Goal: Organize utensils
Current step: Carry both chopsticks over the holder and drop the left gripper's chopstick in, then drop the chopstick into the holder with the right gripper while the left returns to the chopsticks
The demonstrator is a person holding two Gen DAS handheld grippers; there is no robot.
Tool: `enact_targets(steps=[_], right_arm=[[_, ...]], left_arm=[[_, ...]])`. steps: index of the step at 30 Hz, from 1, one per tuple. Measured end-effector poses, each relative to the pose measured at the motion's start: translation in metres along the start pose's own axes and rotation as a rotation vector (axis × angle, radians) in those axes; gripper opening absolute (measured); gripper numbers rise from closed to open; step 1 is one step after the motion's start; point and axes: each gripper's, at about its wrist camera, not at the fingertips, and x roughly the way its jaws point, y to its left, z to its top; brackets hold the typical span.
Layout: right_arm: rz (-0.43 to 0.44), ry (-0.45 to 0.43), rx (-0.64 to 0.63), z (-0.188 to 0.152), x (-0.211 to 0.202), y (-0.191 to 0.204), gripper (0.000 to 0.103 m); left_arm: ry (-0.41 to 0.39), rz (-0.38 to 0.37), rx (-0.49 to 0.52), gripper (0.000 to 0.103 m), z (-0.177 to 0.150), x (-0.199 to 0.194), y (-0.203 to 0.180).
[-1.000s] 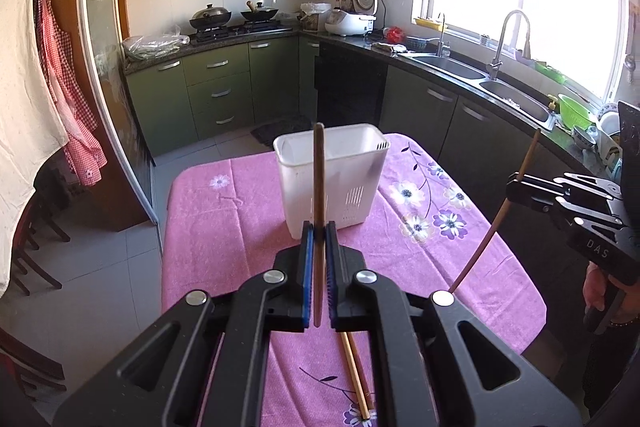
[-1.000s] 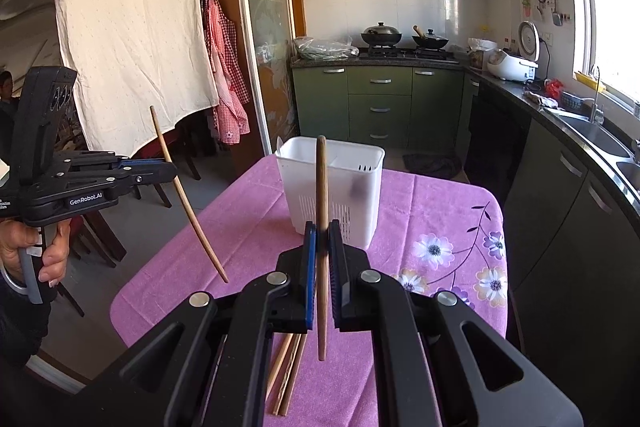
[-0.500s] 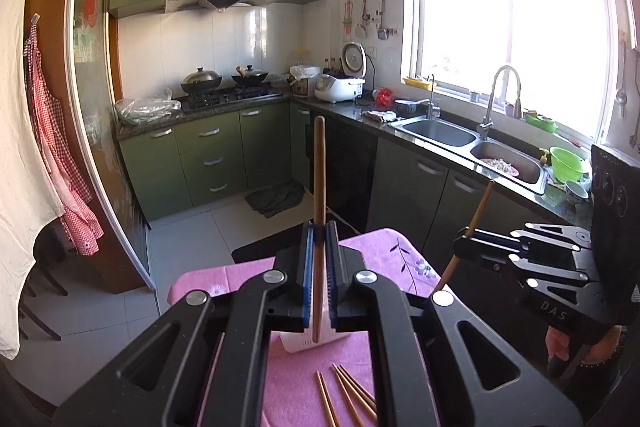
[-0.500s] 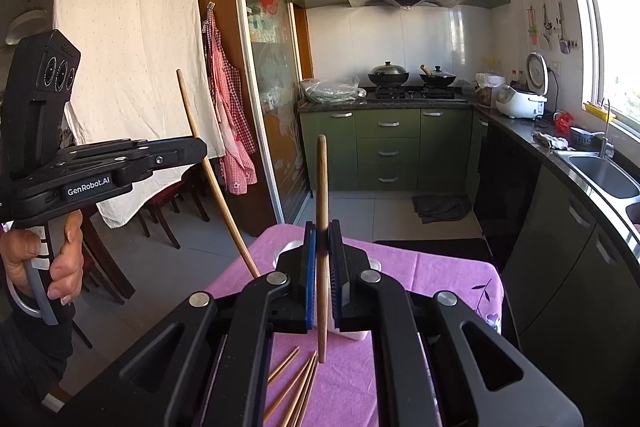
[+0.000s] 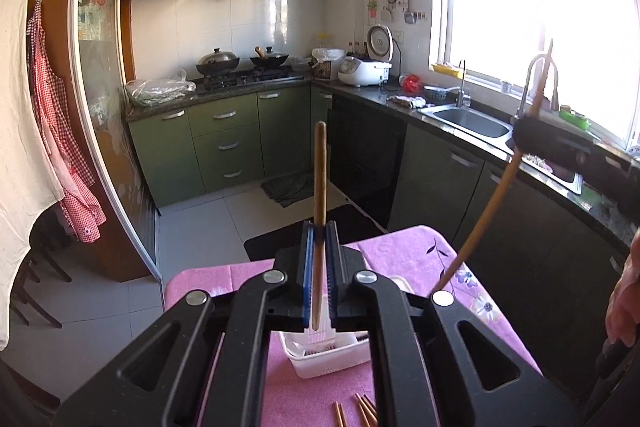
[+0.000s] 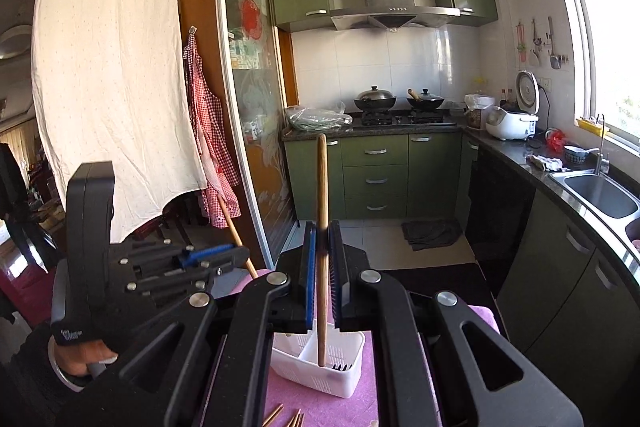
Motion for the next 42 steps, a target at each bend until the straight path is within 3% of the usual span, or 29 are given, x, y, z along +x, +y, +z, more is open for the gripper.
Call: enact_targets(steps=[7,17,24,29,35,37,39,42], right_arm=[[0.010,0.063,0.048,-0.012,0.045,-0.016,0.007],[-0.008,0.099,0.060,-0.044,0.070,-0.020,0.007],[-0.005,0.127,0.080,-0.070,0.087,-0.018,0.007],[-0.007,0.142,0.058,-0.081,0.077,-0.012,0.008],[-0.005,0.105,0.027,-0.086,0.020,-0.001,0.009],[0.002,0.111,0.009,-0.097,0.000,0.005,0.015],[0.005,0.162,-0.018,-0.115,-0.011,0.011,0.023],[0.021,0.293,-0.042,-0.159,-0.012,0.013,0.023]], left_arm=[[0.106,-0.011,0.010,0.006,-0.037,0.021,0.003],[0.078,-0.029,0.006,0.013,-0.058,-0.023,0.004],[0.119,-0.035,0.015,0.017,-0.083,-0.047,0.001],[0.192,-0.043,-0.004,0.017,-0.107,-0.047,0.001],[0.327,-0.064,-0.032,0.017,-0.145,-0.028,-0.002],[0.390,-0.077,-0.051,0.017,-0.161,-0.017,-0.003],[0.468,-0.087,-0.066,0.017,-0.178,-0.004,-0.005],[0.564,-0.089,-0.080,0.017,-0.201,0.014,-0.010]])
